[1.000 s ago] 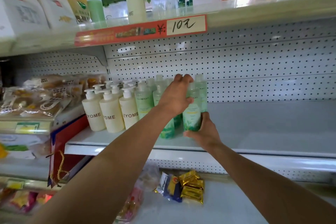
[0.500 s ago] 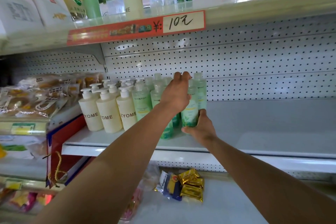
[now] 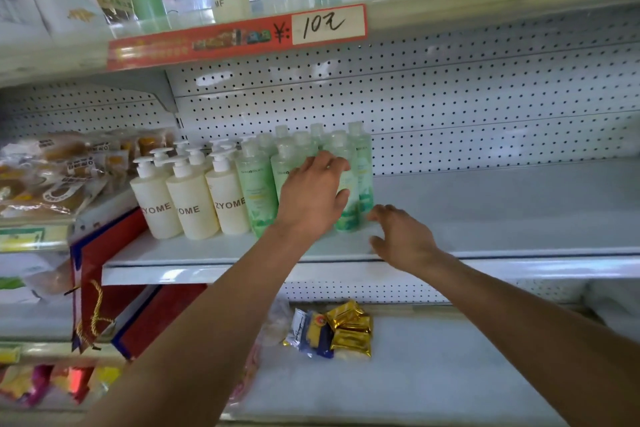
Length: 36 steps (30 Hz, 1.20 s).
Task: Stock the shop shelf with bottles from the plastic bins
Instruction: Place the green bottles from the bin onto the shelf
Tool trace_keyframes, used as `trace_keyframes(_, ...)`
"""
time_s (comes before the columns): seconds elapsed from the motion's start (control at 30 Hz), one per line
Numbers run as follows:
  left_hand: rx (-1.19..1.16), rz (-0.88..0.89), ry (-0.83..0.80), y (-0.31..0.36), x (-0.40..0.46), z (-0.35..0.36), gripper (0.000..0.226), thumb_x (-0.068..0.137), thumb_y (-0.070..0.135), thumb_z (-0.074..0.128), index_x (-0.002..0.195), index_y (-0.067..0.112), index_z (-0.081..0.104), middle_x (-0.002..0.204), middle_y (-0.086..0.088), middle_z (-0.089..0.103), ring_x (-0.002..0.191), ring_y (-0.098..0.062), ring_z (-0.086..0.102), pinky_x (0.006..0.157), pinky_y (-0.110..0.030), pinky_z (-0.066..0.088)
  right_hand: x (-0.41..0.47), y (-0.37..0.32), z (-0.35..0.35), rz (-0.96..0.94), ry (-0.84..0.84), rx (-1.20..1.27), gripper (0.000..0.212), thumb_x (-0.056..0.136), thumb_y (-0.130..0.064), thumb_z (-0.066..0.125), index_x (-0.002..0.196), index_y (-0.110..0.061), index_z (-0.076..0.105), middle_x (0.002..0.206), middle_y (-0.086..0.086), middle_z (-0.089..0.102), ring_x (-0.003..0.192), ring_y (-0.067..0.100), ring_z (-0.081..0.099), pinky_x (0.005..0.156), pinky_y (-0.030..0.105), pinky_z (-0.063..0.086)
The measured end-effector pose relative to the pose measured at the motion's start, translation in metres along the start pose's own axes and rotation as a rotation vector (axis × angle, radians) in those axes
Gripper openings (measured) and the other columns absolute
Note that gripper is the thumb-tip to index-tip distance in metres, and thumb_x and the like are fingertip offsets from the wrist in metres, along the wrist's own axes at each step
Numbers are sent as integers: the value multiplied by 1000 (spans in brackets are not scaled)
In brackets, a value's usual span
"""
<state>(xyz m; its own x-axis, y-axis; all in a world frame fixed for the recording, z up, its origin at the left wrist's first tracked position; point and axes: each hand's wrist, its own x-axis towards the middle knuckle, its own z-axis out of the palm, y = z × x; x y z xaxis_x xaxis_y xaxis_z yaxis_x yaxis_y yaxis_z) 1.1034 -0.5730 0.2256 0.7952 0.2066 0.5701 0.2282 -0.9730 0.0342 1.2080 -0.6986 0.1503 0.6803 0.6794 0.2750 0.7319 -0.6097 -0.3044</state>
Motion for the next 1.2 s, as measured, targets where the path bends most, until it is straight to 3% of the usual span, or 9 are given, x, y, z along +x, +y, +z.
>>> trace_keyframes(0.13,-47,-22,-97,6,-43,7,27,95,38,52,122,32,55,120,13,59,101,-15,62,79,-35,53,-36,3,-10,-44,75,-122,33,94,-29,53,127,-24,52,123,-2,57,112,19,56,84,33,47)
trace_keyframes(0.37,-165,-89,-325,18,-115,59,25,93,43,52,116,36,56,115,15,63,102,-12,62,87,-32,48,-115,10,8,-17,100,-107,29,96,-28,50,124,-25,55,118,-4,60,109,19,56,85,29,43)
trace_keyframes(0.5,-197,-68,-458,26,-150,98,27,93,44,52,118,35,57,118,13,63,109,-13,58,81,-26,41,-152,22,45,111,-29,-32,26,95,-28,50,122,-28,54,118,-9,59,108,13,57,82,28,46)
trace_keyframes(0.6,-263,-68,-557,30,-179,126,28,92,44,54,118,34,58,112,14,65,104,-10,60,74,-23,38,-174,34,77,191,-151,18,28,96,-29,50,123,-28,53,122,-9,57,108,11,56,84,29,49)
trace_keyframes(0.83,-508,-356,-922,44,-263,223,22,86,38,62,107,31,65,109,11,70,106,-14,63,90,-26,48,-231,63,189,368,-441,184,43,86,-38,48,121,-14,56,122,5,58,111,26,59,91,32,46)
trace_keyframes(0.97,-581,-480,-1120,54,-310,282,23,85,36,65,107,29,66,110,9,69,106,-11,63,92,-24,48,-269,80,262,517,-649,185,42,93,-32,53,131,-16,46,133,4,53,122,23,52,97,32,44)
trace_keyframes(1.07,-573,-492,-1190,60,-338,322,25,85,35,64,109,26,66,113,4,69,108,-16,63,94,-28,48,-295,92,312,613,-777,206,45,96,-30,51,136,-12,41,138,7,50,128,21,48,101,28,38)
trace_keyframes(1.2,-562,-539,-1245,70,-365,371,29,89,28,62,112,12,65,114,-8,69,108,-23,63,90,-28,48,-326,103,370,813,-864,236,44,96,-28,52,134,-8,40,132,12,50,123,25,52,93,27,41)
